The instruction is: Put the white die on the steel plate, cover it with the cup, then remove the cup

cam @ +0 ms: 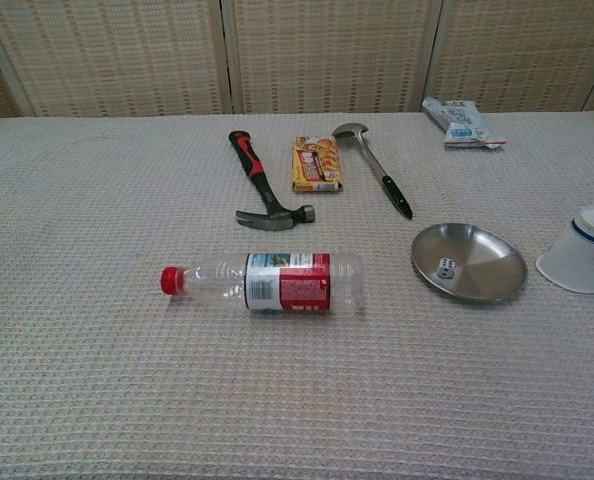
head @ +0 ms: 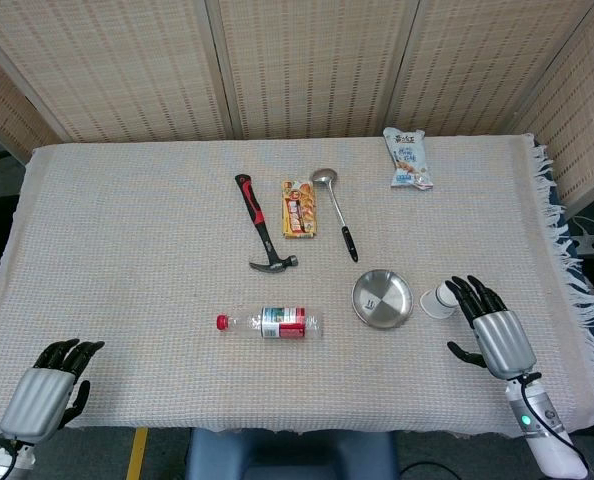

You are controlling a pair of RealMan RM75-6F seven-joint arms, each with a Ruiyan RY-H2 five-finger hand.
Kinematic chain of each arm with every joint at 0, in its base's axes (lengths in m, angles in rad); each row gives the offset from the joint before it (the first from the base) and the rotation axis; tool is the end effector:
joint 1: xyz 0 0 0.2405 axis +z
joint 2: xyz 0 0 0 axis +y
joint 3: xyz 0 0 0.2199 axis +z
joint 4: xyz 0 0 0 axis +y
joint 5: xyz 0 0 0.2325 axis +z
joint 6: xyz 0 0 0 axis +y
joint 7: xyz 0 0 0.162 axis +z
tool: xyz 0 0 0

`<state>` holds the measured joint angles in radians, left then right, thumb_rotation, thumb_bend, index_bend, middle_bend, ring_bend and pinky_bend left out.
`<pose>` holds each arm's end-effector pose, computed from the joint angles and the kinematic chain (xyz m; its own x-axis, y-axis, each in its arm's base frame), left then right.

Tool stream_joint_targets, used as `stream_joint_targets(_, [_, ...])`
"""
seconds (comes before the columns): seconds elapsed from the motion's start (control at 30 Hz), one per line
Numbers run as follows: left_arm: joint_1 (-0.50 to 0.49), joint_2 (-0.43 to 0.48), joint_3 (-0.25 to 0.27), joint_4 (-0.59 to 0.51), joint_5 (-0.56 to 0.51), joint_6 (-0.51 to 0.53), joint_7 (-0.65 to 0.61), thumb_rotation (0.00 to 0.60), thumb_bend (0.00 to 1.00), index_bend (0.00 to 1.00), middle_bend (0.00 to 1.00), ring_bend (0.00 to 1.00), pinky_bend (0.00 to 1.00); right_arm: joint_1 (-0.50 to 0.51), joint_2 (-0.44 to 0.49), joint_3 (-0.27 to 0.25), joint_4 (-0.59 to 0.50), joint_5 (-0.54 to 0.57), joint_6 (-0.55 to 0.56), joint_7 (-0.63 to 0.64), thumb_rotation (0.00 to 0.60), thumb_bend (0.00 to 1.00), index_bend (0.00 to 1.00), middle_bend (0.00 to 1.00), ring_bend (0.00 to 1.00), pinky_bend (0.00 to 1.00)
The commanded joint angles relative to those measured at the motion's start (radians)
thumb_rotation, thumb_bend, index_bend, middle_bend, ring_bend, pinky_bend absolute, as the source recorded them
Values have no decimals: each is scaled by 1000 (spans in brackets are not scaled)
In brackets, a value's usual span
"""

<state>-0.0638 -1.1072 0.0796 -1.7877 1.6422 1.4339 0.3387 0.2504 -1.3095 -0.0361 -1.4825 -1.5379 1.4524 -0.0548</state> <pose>-0.2437 0.1558 0.0784 0.5639 0.1471 0.8127 0.8235 -0.1745 -0.5398 -0.2580 -0.2225 0.0573 0.4125 -0.0546 0.9093 -0.8955 -0.2071 0.3938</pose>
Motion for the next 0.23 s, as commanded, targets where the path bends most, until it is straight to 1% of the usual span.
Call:
stream_joint_targets(0.03, [-1, -1, 0, 2, 1, 0, 1, 600, 580, 162, 197, 140, 184, -63, 79, 1, -164, 102, -2, -217, 600, 108, 2, 47, 0, 166])
stream_joint_targets(0.23, [2, -2, -3, 3, 1, 8, -1, 600, 580, 163, 197, 140, 183, -71, 74, 9, -184, 111, -16, -252, 600, 109, 0, 47, 0, 164])
